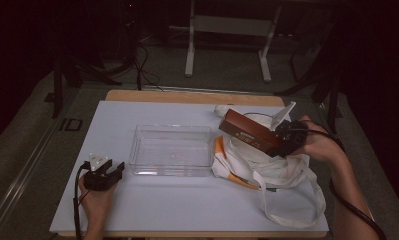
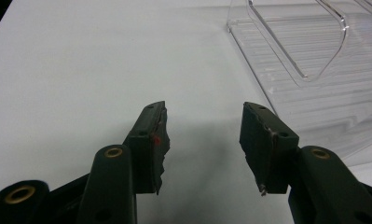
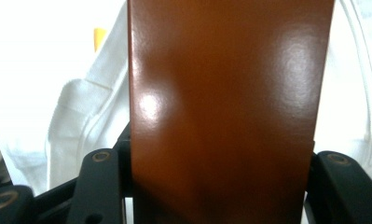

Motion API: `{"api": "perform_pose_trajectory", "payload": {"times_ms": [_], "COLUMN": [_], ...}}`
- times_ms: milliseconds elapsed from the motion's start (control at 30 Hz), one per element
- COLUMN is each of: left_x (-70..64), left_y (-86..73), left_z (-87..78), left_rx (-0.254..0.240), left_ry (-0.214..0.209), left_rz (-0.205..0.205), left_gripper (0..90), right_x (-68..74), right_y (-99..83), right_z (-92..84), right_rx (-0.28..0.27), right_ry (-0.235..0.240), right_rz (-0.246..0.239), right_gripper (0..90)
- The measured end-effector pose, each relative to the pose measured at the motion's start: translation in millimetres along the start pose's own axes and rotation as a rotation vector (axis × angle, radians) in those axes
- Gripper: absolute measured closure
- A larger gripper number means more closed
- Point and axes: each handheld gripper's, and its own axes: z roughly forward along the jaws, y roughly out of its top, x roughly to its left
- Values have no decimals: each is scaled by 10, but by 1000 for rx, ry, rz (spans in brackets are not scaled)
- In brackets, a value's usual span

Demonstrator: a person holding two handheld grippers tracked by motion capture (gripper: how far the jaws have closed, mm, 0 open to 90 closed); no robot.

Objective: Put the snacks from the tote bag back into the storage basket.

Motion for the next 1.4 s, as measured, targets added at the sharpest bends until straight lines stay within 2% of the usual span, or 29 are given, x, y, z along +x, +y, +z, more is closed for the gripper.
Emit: {"api": "perform_pose_trajectory", "payload": {"times_ms": [767,1100,1400], "left_x": [1,1,1], "left_y": [0,0,0], "left_z": [1,-1,-1], "left_rx": [0,-1,-1], "left_ry": [-2,-2,-2], "left_rz": [-2,0,-2], "left_gripper": [517,517,516], "right_x": [71,119,145], "right_y": [306,405,466], "right_z": [27,7,64], "right_rx": [-90,-82,-66], "right_ry": [28,29,36], "right_rz": [-58,-86,-103], "right_gripper": [432,432,431]}}
